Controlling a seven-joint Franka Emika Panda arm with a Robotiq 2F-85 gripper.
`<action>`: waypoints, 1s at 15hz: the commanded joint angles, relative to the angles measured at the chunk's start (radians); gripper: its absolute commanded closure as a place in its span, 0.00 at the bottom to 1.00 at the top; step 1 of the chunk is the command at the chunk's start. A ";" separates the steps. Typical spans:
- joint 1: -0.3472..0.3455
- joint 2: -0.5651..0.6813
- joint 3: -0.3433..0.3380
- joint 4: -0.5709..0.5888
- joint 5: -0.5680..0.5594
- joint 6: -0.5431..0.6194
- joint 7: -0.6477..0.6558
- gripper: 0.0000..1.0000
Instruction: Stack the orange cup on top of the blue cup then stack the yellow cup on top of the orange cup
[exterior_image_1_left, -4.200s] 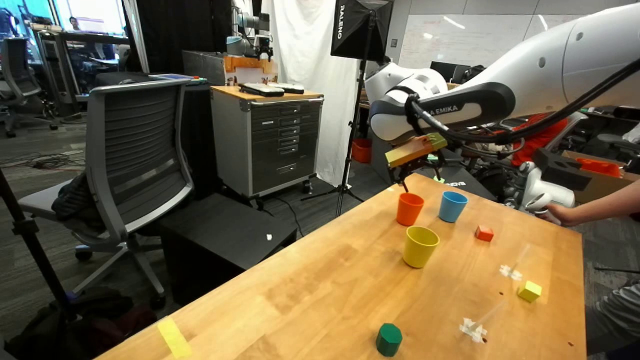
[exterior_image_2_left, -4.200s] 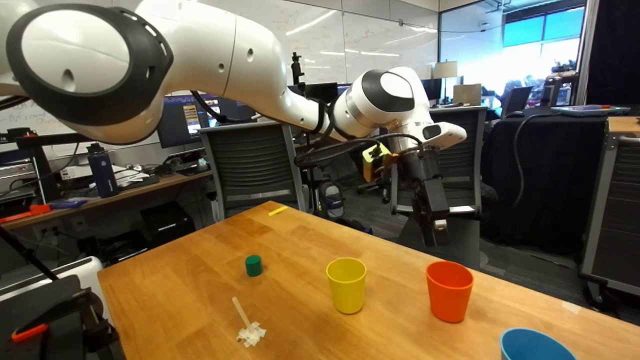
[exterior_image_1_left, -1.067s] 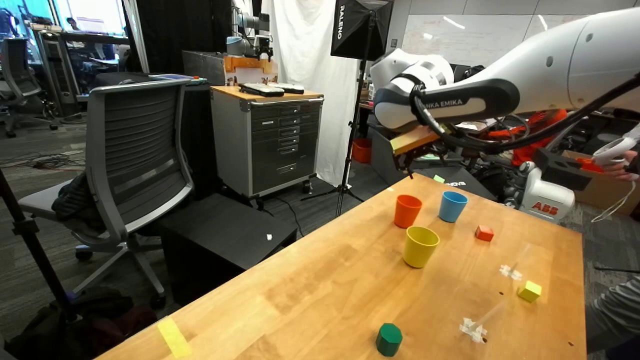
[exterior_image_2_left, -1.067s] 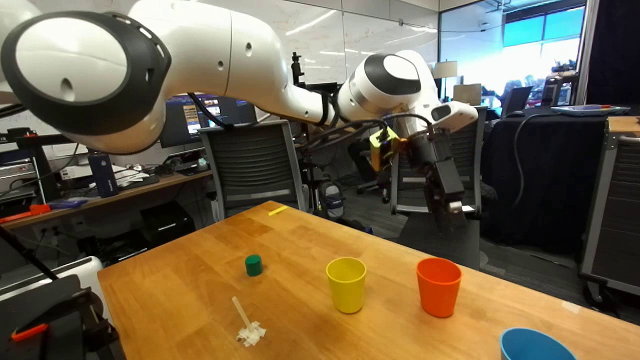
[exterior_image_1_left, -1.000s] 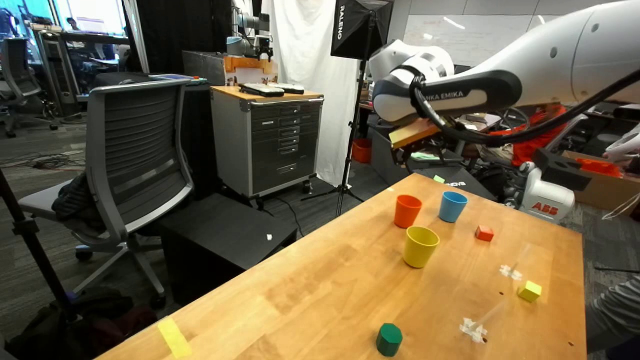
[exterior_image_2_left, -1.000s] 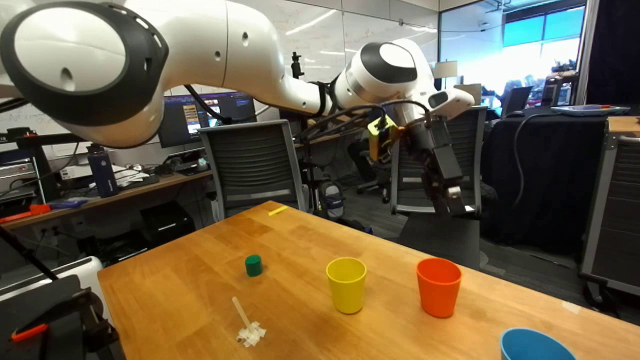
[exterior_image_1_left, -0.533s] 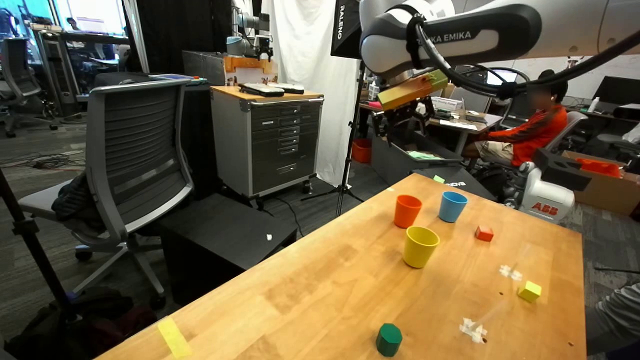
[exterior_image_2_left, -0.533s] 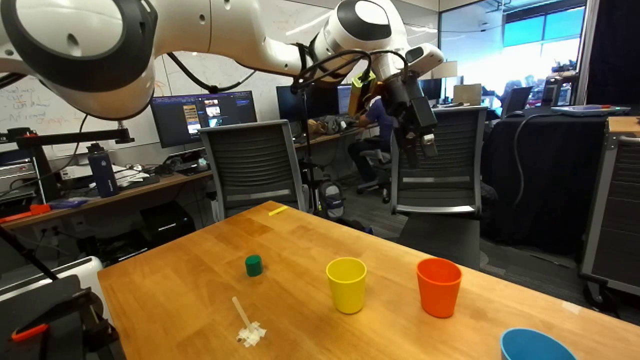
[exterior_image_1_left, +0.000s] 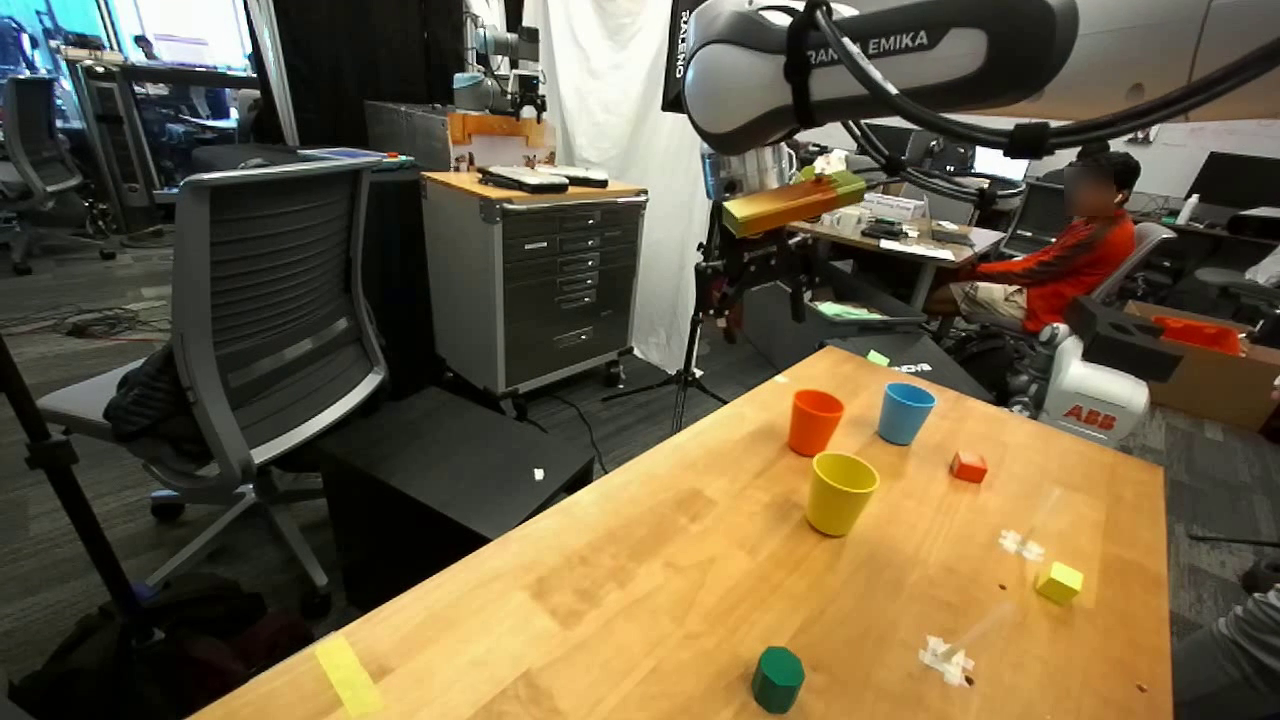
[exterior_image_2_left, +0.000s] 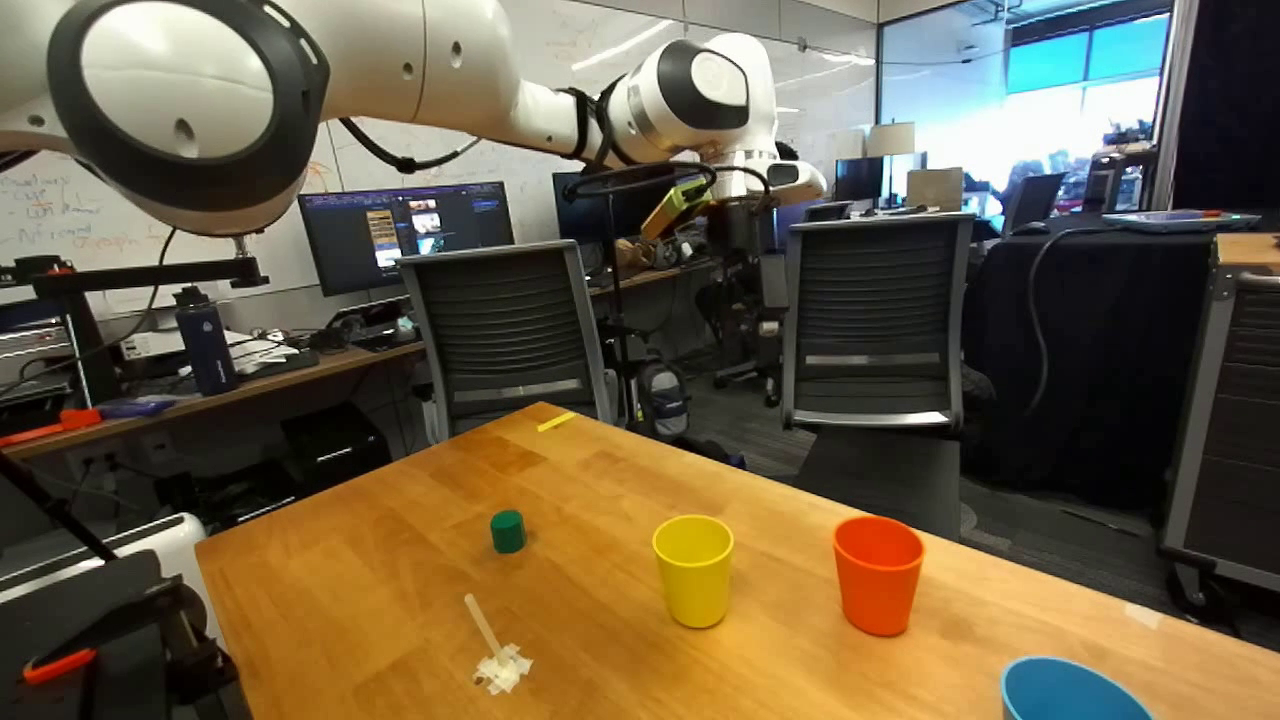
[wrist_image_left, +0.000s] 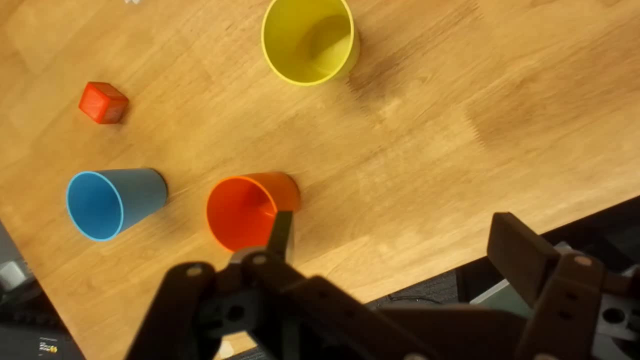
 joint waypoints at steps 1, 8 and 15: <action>-0.005 0.043 -0.014 0.042 0.000 -0.029 -0.008 0.00; -0.059 0.119 -0.079 0.043 -0.025 0.026 0.079 0.00; -0.098 0.157 -0.117 0.042 -0.039 0.083 0.145 0.00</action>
